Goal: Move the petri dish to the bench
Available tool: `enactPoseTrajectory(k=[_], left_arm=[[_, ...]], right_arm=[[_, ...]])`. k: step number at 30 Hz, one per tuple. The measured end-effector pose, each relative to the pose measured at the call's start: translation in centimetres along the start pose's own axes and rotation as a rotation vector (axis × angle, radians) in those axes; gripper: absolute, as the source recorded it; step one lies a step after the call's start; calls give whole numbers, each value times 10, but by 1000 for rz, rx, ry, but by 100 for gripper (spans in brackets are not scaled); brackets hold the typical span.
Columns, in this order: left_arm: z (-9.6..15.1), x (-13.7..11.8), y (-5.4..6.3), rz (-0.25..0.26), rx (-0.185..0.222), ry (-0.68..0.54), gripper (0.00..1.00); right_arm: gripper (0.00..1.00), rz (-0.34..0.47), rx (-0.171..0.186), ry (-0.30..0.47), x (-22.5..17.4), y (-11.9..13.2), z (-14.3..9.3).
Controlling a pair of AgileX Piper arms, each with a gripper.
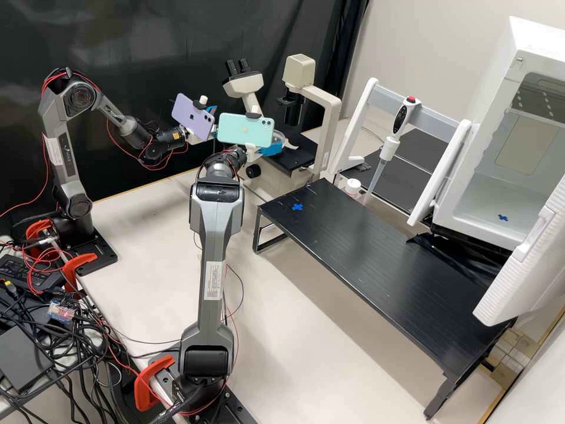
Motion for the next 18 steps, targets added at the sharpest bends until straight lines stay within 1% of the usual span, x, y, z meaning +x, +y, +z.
enactPoseTrajectory(k=[18], left_arm=[[0,0,0,-1,0,0,100]], right_arm=[[0,-5,-1,7,-1,-3,-3]])
